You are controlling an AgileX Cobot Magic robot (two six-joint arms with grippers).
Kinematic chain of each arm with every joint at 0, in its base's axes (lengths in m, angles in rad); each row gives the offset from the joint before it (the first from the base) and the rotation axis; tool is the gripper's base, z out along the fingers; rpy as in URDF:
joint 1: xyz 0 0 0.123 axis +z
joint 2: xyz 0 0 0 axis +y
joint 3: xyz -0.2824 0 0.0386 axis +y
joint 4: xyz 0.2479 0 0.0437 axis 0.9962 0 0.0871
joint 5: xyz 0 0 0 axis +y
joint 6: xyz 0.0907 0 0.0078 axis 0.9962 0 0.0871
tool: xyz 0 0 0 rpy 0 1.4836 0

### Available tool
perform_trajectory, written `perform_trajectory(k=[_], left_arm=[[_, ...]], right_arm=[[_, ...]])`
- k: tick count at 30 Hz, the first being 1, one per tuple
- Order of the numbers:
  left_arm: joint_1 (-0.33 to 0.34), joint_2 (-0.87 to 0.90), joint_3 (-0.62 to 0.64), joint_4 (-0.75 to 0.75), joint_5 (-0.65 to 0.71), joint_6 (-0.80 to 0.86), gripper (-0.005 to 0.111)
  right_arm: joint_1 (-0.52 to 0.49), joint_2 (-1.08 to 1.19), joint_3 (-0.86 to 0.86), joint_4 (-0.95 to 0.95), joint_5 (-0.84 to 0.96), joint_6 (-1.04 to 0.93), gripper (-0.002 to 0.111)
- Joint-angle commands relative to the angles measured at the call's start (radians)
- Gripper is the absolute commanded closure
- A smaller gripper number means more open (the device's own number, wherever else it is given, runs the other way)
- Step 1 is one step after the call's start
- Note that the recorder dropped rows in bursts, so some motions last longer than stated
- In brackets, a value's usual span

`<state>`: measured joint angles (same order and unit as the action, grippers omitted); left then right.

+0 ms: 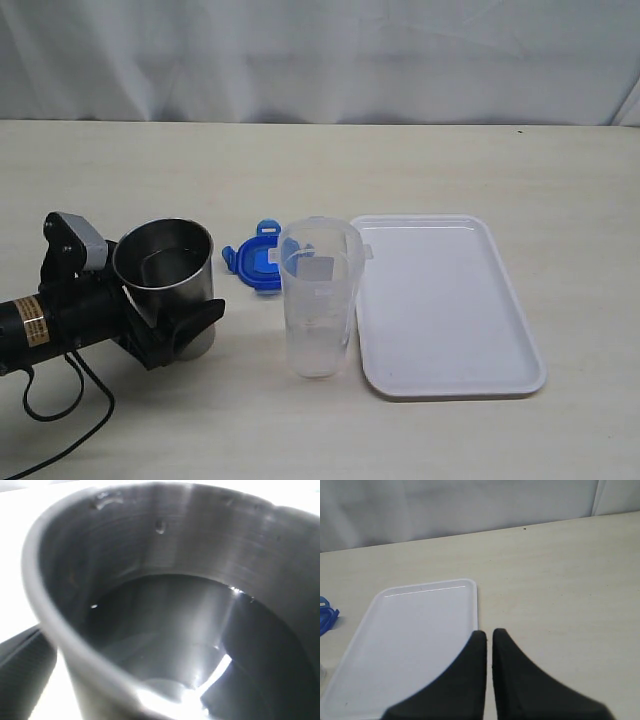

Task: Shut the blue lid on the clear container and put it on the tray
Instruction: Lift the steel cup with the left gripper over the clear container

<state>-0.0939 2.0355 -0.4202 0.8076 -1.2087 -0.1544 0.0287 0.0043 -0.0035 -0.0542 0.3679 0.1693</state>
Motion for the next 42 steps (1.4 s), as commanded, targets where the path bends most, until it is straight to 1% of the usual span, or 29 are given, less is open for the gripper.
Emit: perform_trajectory(k=[1,7,9,12,15,17,19,21,23,24,26,27,33,42], left_arm=[[0.0,0.001,-0.004,0.0,-0.012,-0.008,0.004],[0.0,0.001,-0.004,0.0,-0.012,-0.008,0.004],[0.0,0.001,-0.004,0.0,-0.012,-0.008,0.006],[0.0,0.001,-0.004,0.0,-0.012,-0.008,0.022],[0.0,0.001,-0.004,0.0,-0.012,-0.008,0.047],[0.0,0.001,-0.004,0.0,-0.012,-0.008,0.059],[0.0,0.001,-0.004,0.0,-0.012,-0.008,0.065],[0.0,0.001,-0.004,0.0,-0.012,-0.008,0.067],[0.0,0.001,-0.004,0.01,-0.012,-0.008,0.072],[0.0,0.001,-0.004,0.01,-0.012,-0.008,0.08],[0.0,0.001,-0.004,0.01,-0.012,-0.008,0.101],[0.0,0.001,-0.004,0.01,-0.012,-0.003,0.107],[0.0,-0.012,-0.013,0.0,-0.012,-0.009,0.107],[0.0,-0.126,-0.013,0.011,-0.012,-0.063,0.107]], right_arm=[[-0.004,-0.004,0.003,-0.001,-0.004,0.003,0.104],[-0.004,-0.004,0.003,-0.001,-0.004,0.003,0.104],[-0.004,-0.004,0.003,-0.001,-0.004,0.003,0.104],[-0.004,-0.004,0.003,-0.001,-0.004,0.003,0.104],[-0.004,-0.004,0.003,-0.001,-0.004,0.003,0.104],[-0.004,-0.004,0.003,-0.001,-0.004,0.003,0.104],[-0.004,-0.004,0.003,-0.001,-0.004,0.003,0.104],[-0.004,-0.004,0.003,-0.001,-0.004,0.003,0.104],[-0.004,-0.004,0.003,-0.001,-0.004,0.003,0.104],[-0.004,-0.004,0.003,-0.001,-0.004,0.003,0.104],[-0.004,-0.004,0.003,-0.001,-0.004,0.003,0.104],[-0.004,-0.004,0.003,-0.001,-0.004,0.003,0.104],[-0.004,-0.004,0.003,-0.001,-0.004,0.003,0.104],[-0.004,-0.004,0.003,-0.001,-0.004,0.003,0.104]])
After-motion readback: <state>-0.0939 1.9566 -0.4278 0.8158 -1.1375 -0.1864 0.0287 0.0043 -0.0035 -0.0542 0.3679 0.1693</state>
